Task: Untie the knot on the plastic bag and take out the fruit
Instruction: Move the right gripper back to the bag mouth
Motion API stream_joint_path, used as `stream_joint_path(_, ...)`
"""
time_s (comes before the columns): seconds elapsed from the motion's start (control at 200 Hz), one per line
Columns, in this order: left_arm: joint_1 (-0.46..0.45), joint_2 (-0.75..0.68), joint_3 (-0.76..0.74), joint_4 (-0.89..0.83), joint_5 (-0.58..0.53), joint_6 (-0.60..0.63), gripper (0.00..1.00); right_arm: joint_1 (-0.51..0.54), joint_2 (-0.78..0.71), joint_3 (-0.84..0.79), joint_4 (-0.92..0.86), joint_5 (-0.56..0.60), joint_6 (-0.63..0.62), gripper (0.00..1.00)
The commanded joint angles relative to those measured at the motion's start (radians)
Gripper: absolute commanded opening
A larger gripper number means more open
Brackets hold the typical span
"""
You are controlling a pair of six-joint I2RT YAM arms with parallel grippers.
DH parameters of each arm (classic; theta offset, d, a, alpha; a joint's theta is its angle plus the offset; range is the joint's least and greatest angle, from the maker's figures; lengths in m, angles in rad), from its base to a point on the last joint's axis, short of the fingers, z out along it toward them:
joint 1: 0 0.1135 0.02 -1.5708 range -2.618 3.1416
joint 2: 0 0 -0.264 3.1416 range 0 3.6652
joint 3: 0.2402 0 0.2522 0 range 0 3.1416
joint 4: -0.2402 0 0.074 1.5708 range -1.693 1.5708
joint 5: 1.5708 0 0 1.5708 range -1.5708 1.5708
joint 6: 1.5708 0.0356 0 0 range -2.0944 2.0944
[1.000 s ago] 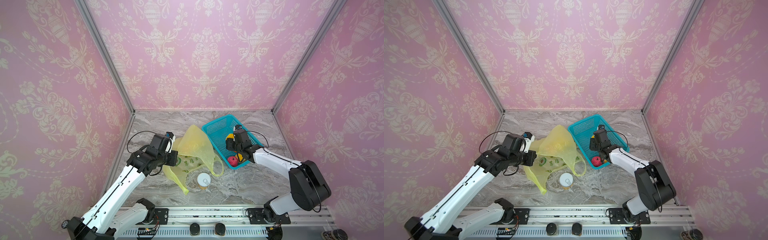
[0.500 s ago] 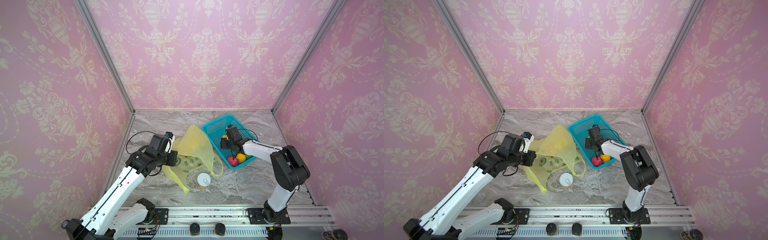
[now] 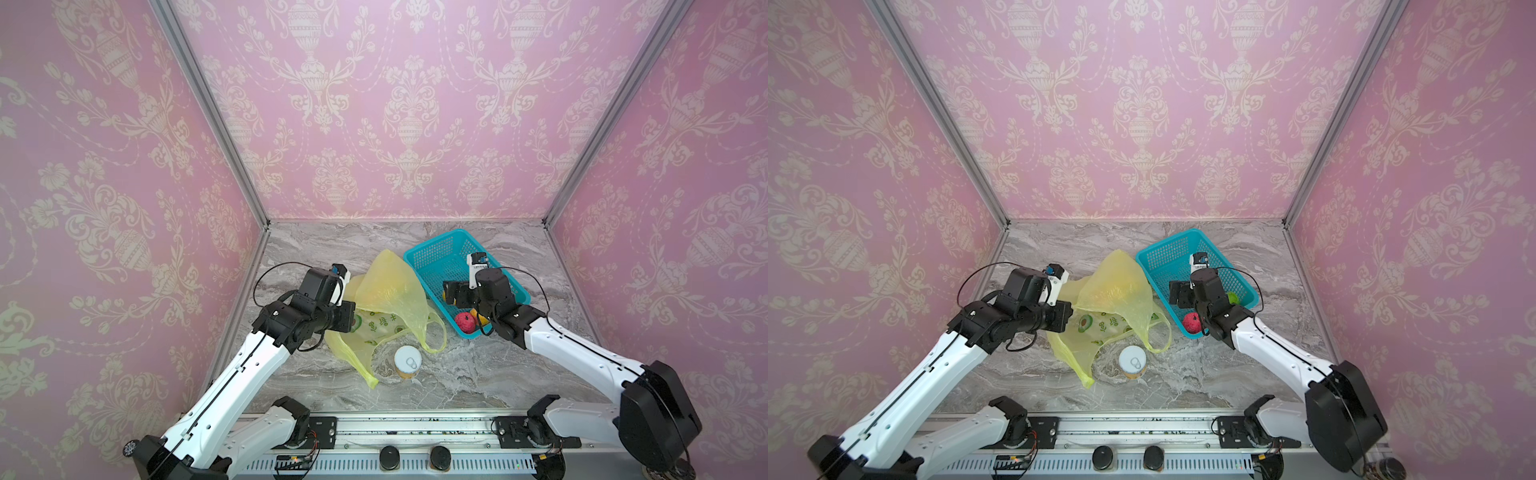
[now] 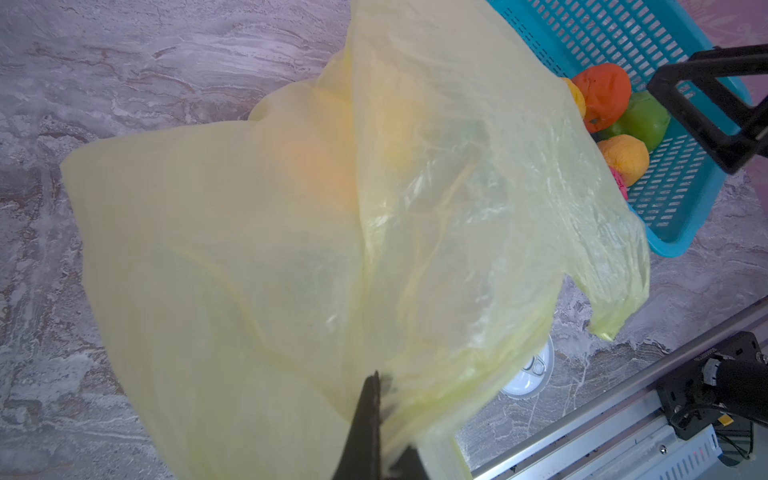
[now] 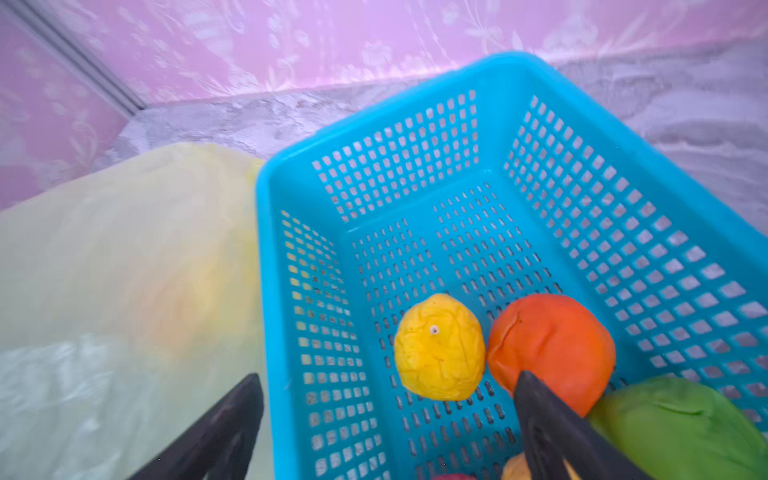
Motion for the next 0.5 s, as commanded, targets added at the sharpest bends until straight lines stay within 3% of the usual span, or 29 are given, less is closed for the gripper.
stream_joint_path(0.0, 0.008, 0.002, 0.002, -0.025, 0.002, 0.001, 0.00, 0.100, -0.130, -0.046, 0.067, 0.031, -0.110, 0.86)
stream_joint_path(0.12, 0.008, -0.001, 0.002, -0.024, 0.005, 0.001, 0.00, 0.227, -0.212, -0.108, 0.184, -0.032, -0.179, 0.70)
stream_joint_path(0.22, 0.008, -0.009, 0.001, -0.023, 0.003, 0.001, 0.00, 0.343, -0.193, -0.117, 0.251, -0.070, -0.246, 0.62)
stream_joint_path(0.38, 0.008, -0.002, 0.001, -0.023, 0.006, 0.002, 0.00, 0.543, -0.045, -0.037, 0.266, -0.074, -0.395, 0.57)
stream_joint_path(0.495, 0.008, 0.002, 0.000, -0.023, 0.010, 0.000, 0.00, 0.609, 0.084, 0.035, 0.274, -0.109, -0.429, 0.51)
